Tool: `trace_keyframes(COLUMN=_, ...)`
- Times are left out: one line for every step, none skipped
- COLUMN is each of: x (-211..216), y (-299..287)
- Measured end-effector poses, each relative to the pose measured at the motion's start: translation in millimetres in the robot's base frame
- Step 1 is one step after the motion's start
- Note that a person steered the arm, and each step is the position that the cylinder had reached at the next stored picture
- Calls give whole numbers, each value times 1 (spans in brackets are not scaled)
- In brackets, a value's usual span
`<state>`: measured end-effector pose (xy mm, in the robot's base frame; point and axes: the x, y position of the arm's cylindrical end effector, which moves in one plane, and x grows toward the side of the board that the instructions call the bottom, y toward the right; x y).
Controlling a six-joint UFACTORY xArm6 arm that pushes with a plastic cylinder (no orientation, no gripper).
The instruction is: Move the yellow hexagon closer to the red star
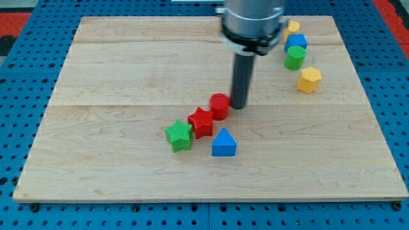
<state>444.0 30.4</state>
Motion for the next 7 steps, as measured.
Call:
trace_keyframes(x=14, y=-46)
trace_keyframes(x=-4, y=11)
trace_keyframes(x=-4, y=136)
trace_keyframes(x=-13, y=219)
trace_keyframes(x=-45, y=221)
trace_keyframes(x=-54, y=154)
trace_keyframes(x=-29, y=74)
